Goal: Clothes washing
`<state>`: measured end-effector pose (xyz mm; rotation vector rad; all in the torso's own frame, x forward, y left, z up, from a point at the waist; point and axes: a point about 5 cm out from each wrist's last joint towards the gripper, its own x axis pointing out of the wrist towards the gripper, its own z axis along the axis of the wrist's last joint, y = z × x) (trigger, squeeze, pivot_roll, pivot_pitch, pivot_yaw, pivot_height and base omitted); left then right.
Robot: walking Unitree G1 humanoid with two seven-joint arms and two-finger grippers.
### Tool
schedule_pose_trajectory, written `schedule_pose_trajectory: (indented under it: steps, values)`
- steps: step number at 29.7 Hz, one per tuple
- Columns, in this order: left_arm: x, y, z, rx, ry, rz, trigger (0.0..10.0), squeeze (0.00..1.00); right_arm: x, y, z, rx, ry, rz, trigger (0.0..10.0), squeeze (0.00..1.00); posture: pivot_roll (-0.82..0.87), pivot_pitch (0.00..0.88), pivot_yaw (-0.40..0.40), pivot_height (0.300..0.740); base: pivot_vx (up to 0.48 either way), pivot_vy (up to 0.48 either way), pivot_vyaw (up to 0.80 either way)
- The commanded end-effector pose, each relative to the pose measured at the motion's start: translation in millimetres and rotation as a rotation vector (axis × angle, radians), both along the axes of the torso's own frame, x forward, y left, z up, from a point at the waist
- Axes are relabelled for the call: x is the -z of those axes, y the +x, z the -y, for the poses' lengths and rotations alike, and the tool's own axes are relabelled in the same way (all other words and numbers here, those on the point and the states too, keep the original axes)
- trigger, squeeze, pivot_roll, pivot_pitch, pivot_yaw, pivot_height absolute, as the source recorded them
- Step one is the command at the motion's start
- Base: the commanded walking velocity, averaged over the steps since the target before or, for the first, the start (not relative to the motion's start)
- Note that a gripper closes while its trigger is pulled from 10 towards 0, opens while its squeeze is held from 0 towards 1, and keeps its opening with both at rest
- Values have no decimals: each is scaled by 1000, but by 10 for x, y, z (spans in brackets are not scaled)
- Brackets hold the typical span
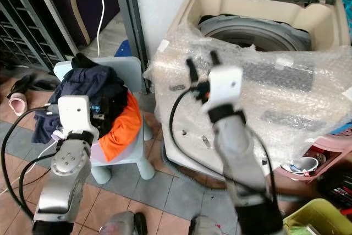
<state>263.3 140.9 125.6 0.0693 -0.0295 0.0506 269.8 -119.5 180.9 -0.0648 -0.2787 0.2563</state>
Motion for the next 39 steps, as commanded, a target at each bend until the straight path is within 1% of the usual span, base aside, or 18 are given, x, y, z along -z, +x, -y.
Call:
schedule_pose_trajectory:
  steps: [1, 2, 4, 6, 8, 9, 10, 12, 13, 14, 16, 17, 18, 22, 26, 29, 30, 39]
  values:
    - [-19, -46, -48, -8, 3, 5, 10000, 0, -81, -8, 55, 31, 42, -6, 10000, 0, -20, 74, 69, 740, 0, 480, 0]
    - [-16, -61, -51, -8, 3, 4, 10000, 0, -29, 0, 125, 67, 58, -48, 10000, 0, -21, 68, 72, 740, 0, 480, 0]
    - [-5, -85, -53, -7, 0, 3, 10000, 0, 134, 4, 245, 153, 40, -134, 10000, 0, -20, 55, 74, 740, 0, 480, 0]
    - [9, -107, -62, -7, -2, -3, 10000, 0, 272, -55, 286, 212, -65, -186, 10000, 0, -20, 48, 77, 740, 0, 480, 0]
    - [25, -117, -71, -5, -2, -12, 10000, 0, 393, -117, 248, 139, -7, -232, 10000, 0, -19, 40, 81, 740, 0, 480, 0]
    - [36, -124, -79, -8, -7, -18, 10000, 0, 435, -140, 247, 140, 0, -252, 10000, 0, -18, 37, 83, 740, 0, 480, 0]
    - [59, -127, -99, -19, -10, -31, 10000, 0, 493, -162, 269, 195, -49, -253, 10000, 0, -18, 35, 84, 740, 0, 480, 0]
    - [82, -123, -113, -24, -14, -44, 10000, 0, 525, -172, 274, 216, -76, -259, 10000, 0, -20, 33, 88, 740, 0, 480, 0]
    - [92, -112, -117, -26, -13, -46, 10000, 0, 599, -178, 284, 193, -58, -323, 10000, 0, -23, 33, 91, 740, 0, 480, 0]
    - [92, -108, -116, -27, -10, -44, 10000, 0, 630, -179, 291, 182, -40, -352, 10000, 0, -23, 33, 91, 740, 0, 480, 0]
    - [91, -90, -106, -26, -5, -44, 10000, 0, 660, -166, 340, 177, 2, -370, 10000, 0, -23, 33, 91, 740, 0, 480, 0]
    - [88, -82, -104, -26, -4, -41, 10000, 0, 662, -156, 371, 182, 12, -364, 10000, 667, -23, 33, 91, 740, 0, 480, 0]
    - [71, -75, -104, -25, 2, -20, 10000, 0, 669, -134, 410, 184, 16, -361, 10000, 1000, -23, 33, 91, 740, 0, 480, 0]
    - [40, -85, -116, -17, 21, 0, 10000, 0, 611, -52, 459, 191, 4, -328, 10000, 1000, -12, 33, 88, 740, 0, 120, 0]
    - [77, -110, -144, -14, 36, -21, 10000, 0, 586, 10, 485, 191, -6, -317, 10000, 1000, -11, 33, 84, 740, 0, 0, 0]
    - [97, -110, -173, -30, 22, -33, 10000, 0, 565, 30, 477, 170, -19, -300, 10000, 1000, -11, 33, 84, 740, 0, 0, 0]
    - [97, -96, -184, -35, 33, -33, 10000, 0, 550, 46, 457, 151, -49, -286, 10000, 1000, -9, 33, 82, 740, 0, 0, 800]
    - [104, -73, -182, -32, 21, -34, 10000, 0, 528, 98, 414, 120, -51, -279, 10000, 1000, -13, 38, 76, 740, 0, 0, 800]
